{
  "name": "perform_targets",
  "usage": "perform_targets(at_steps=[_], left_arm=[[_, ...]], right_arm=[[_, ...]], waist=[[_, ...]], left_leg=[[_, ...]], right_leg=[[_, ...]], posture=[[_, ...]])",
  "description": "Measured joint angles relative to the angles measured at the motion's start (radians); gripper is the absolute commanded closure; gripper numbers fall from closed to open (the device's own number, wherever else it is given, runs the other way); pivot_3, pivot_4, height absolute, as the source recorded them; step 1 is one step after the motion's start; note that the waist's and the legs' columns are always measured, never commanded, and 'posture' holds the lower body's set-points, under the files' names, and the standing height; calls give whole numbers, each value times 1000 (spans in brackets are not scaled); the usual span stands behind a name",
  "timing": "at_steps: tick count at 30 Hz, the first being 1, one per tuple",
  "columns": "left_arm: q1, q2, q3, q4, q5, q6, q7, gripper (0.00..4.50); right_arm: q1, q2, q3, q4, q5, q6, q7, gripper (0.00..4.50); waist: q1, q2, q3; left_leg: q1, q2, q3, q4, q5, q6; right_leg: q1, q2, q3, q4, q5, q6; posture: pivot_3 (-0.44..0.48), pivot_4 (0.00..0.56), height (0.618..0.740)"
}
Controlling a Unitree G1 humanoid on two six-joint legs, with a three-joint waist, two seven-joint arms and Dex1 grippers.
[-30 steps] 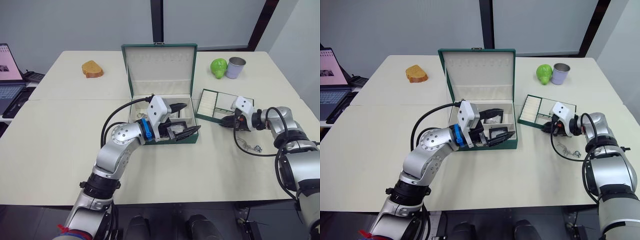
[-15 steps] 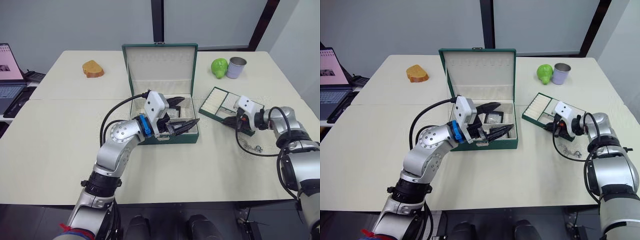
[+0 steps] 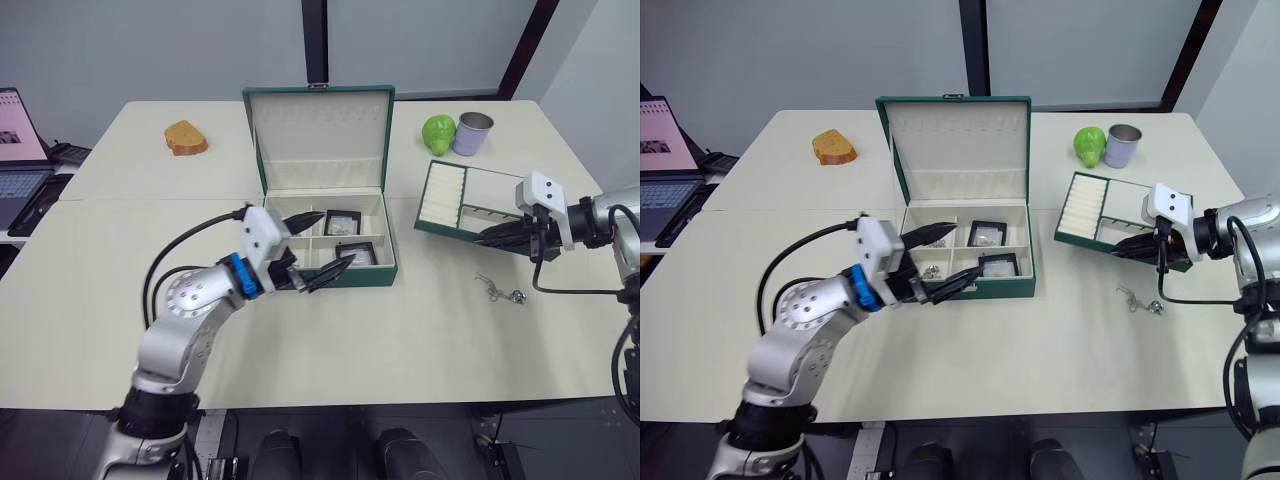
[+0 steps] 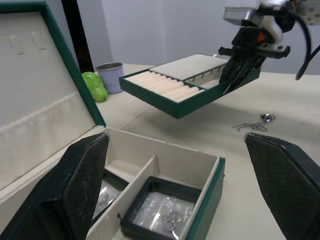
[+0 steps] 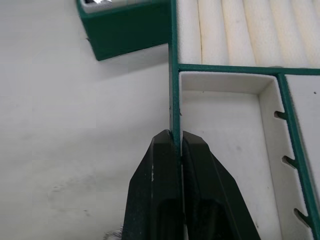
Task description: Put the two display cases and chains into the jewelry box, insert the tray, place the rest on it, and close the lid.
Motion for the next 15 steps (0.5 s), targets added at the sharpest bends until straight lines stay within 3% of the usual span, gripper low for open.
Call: perform_targets(at_steps=[3,7,15], left_arm=[[77,27,53,-42,-13,-1,5,0],[165,36,96,-97,-35,10,28,0],[313,12,147,-198,-66,22,122,0]], right_arm=[[54,-49,-15,-240,80,169,-3,4492],[61,-46,-12,-411,153,305,-39,4492],[-54,98,128,-472,174,422,-157,4492]], waist=[[1,0,0],[0,0,0],[-1,-1,1]], left_leg=[[0,0,-1,0,0,0],[0,0,-1,-1,0,0],[0,0,-1,-1,0,0]], right_leg=[[0,0,0,0,0,0],[0,0,0,0,0,0],[-1,0,0,0,0,0]], posture=[[0,150,740],[0,150,740],[0,150,740]])
